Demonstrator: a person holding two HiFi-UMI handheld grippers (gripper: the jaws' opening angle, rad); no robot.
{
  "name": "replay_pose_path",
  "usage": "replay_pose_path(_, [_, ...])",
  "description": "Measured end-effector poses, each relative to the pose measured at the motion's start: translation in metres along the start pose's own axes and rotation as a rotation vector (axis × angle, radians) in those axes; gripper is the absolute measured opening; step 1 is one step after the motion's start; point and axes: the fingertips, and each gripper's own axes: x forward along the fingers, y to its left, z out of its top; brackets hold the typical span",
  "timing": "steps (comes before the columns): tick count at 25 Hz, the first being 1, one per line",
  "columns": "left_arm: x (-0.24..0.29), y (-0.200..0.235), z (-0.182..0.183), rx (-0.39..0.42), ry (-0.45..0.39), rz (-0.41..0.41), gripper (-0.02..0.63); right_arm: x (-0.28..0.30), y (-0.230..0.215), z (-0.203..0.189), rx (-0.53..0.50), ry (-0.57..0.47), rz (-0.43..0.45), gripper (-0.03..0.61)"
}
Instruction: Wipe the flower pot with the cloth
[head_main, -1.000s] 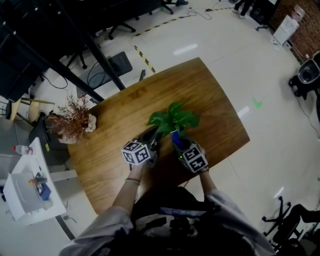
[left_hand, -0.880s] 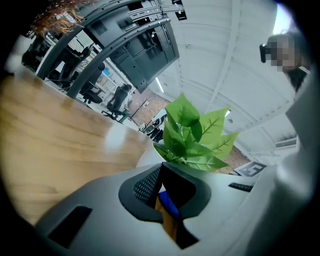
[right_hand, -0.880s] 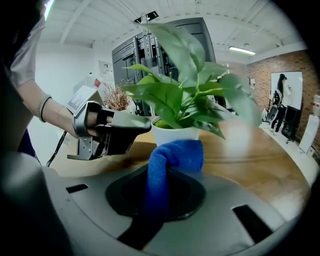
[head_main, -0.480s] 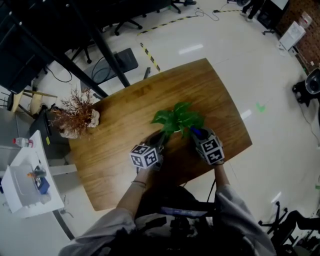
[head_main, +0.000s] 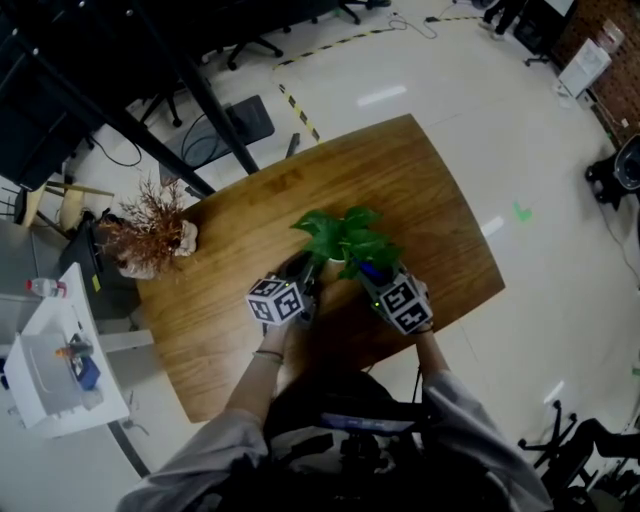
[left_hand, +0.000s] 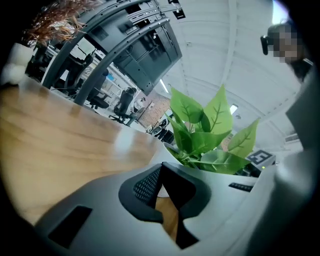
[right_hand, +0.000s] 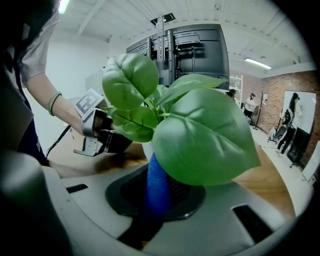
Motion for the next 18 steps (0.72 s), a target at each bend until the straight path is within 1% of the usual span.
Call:
replay_pose_path(5, [0.004,0.007,0.02,0.018,-0.032,0.015,0.006,0.01,0.037,0.0,0.01,-0.002,0.065,0.058])
replay_pose_path(8, [0.003,0.004,0.024,0.022,-0.041,0.012,0.006,0.005,0.036,-0.006,0.047,-0.002,0.054,0.058])
replay_pose_path(11, [-0.002,-0.009,0.019,0.021,-0.035,0.003,0.006,-0.012,0.015,-0.019,0.07,0.021,0.005,0.058])
replay_pose_path(13, [-0.005,-0.018,0.013,0.004,-0.034,-0.011,0.006,-0.021,-0.008,-0.028,0.057,0.054,-0.044,0.058])
replay_pose_path(16, [-0.007,-0.028,0.004,-0.009,-0.029,-0.027,0.006,-0.022,-0.048,-0.025,0.006,0.063,-0.095,0.058])
replay_pose_path(18, [-0.006,-0.03,0.001,-0.009,-0.022,-0.031,0.006,-0.015,-0.068,-0.013,-0.056,0.057,-0.086,0.058])
